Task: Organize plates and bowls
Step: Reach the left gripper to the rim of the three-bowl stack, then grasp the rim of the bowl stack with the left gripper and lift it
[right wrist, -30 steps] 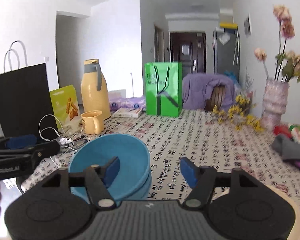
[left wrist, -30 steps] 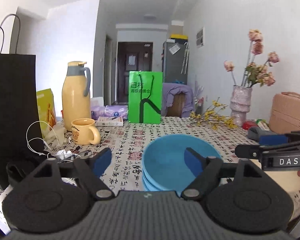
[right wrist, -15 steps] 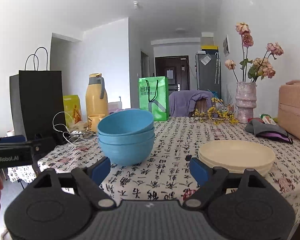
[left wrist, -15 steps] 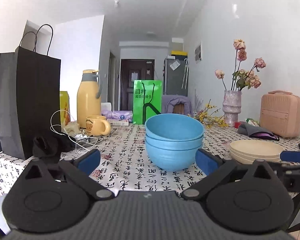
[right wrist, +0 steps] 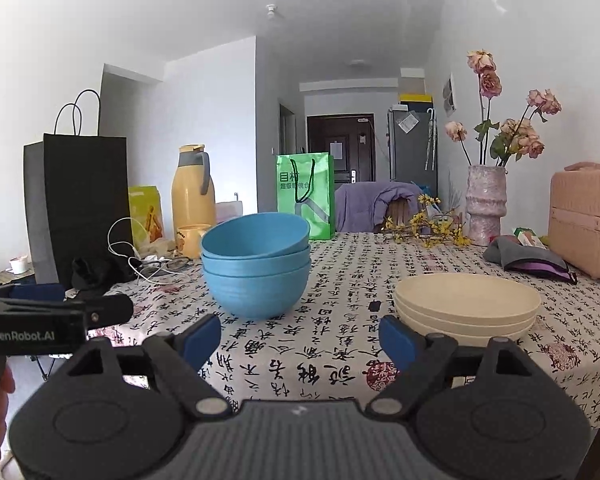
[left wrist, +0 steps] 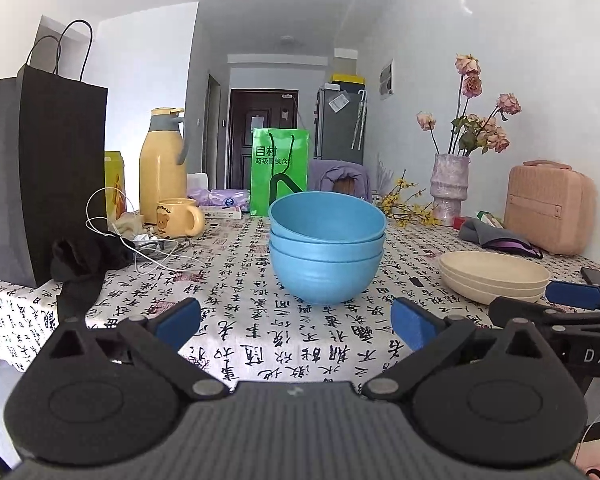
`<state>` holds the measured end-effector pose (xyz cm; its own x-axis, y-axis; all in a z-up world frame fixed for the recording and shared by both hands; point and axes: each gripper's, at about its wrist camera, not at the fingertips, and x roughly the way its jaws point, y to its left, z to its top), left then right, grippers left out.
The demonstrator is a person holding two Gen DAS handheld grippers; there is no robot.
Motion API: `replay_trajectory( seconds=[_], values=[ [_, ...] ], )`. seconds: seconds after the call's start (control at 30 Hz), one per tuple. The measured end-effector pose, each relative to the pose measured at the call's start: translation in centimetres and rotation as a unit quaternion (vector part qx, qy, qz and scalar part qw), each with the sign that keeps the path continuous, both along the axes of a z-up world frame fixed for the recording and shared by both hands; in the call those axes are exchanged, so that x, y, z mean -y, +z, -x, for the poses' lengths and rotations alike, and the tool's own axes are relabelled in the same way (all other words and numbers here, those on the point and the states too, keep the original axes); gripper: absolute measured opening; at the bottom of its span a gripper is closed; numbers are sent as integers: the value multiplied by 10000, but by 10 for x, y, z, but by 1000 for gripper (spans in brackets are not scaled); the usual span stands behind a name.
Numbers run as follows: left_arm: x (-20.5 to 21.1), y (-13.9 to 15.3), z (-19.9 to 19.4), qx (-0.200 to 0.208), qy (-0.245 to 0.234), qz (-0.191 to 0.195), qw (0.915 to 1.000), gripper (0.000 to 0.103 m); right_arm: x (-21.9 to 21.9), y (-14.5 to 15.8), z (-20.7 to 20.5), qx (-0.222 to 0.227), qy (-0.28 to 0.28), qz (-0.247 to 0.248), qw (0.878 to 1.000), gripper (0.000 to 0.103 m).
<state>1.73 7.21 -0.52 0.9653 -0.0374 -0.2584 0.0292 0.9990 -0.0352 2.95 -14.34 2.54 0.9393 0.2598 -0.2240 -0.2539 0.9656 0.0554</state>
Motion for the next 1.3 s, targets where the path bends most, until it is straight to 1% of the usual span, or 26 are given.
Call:
replay_trajectory(
  seconds=[0.1, 0.2, 0.43, 0.5, 0.57, 0.67, 0.73, 0.87, 1.03, 1.17, 1.3],
  values=[
    [-3, -2, -3, -128, 28, 24, 9999, 103, 0, -1, -1, -35, 2, 4, 10000, 86],
    [-5, -2, -5, -124, 71, 53, 9999, 103, -1, 0, -3, -2, 2, 18, 10000, 86],
    [-7, 1, -18, -174, 120, -24, 9998, 103, 0, -1, -17, -93, -18, -31, 10000, 86],
    [-6, 3, -27, -265, 69, -79, 9996, 103, 0, 0, -25, -77, -43, -51, 9999, 86],
    [-7, 5, -35, -293, 57, -29, 9995, 103, 3, 2, -35, -128, -59, -132, 9998, 86],
    [-9, 12, -45, -234, 62, 28, 9997, 103, 7, 10, -51, -185, -41, -315, 9993, 86],
    [-10, 17, -53, -163, 116, -12, 9998, 103, 9, 15, -60, -159, -32, -342, 9993, 86],
    [-15, 26, -73, -201, 113, 15, 9997, 103, 13, 24, -79, -145, -13, -316, 9994, 86],
    [-19, 37, -108, -331, 49, 14, 9994, 103, 12, 33, -109, -324, 96, -317, 9989, 86],
    [-21, 45, -135, -364, -120, 26, 9993, 103, 7, 41, -141, -599, 239, -379, 9972, 86],
    [-25, 51, -170, -573, -317, 121, 9978, 103, -1, 47, -173, -914, 427, -445, 9939, 86]
  ],
)
